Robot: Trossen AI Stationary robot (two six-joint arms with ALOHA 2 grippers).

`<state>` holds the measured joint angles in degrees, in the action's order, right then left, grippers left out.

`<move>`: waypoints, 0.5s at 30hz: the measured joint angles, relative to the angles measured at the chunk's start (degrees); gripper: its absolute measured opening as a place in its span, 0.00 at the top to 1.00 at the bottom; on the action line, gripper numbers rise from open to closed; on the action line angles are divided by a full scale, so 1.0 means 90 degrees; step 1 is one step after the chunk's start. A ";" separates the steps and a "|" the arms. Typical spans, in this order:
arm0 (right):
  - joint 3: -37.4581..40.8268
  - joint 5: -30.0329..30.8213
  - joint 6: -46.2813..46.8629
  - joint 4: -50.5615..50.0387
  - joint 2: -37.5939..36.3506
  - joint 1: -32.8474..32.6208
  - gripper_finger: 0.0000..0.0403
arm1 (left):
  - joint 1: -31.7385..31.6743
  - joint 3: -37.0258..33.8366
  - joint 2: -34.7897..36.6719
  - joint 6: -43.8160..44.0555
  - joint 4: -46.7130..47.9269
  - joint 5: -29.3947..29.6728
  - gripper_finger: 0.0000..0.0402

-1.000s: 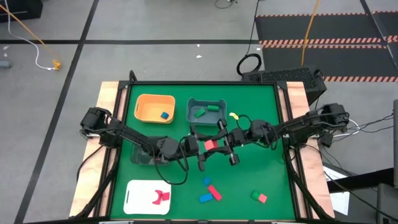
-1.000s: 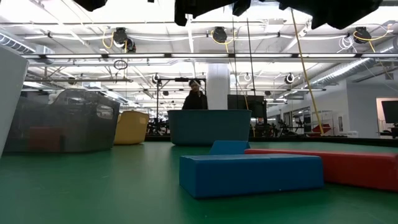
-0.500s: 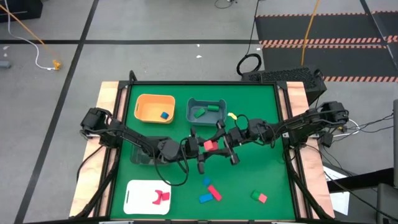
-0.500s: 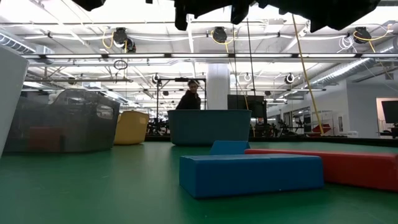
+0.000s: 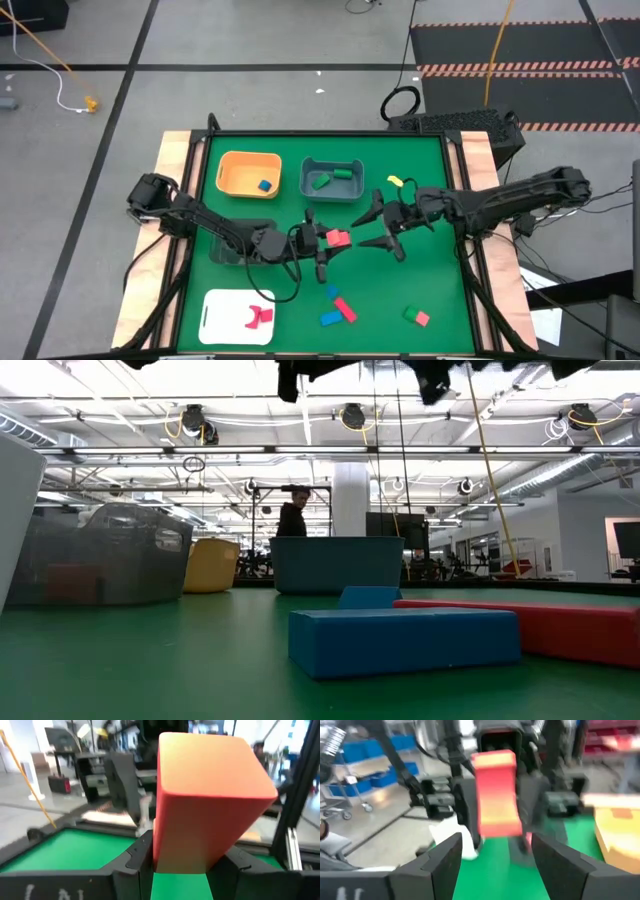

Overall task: Sort & place blocks by color
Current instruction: Put the orange arch block into the black bin

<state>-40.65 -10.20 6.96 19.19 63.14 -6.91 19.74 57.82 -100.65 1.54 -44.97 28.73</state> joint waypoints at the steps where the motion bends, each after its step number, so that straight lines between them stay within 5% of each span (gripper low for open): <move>1: 0.0001 0.0133 0.0107 -0.0218 -0.0085 -0.0008 0.43 | 0.0033 0.0000 0.0035 0.0121 0.0272 0.0000 0.67; 6: 0.0001 0.0762 0.0501 -0.0855 -0.0175 -0.0166 0.45 | 0.0195 0.0000 0.0585 0.1416 0.2409 -0.0022 0.67; 15: 0.0001 0.0819 0.0839 -0.1021 0.0119 -0.0409 0.46 | 0.0836 0.0000 0.2116 0.5576 0.7472 -0.0501 0.67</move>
<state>-40.64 -2.83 14.51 10.00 64.21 -10.59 27.26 57.82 -81.61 51.73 22.28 24.22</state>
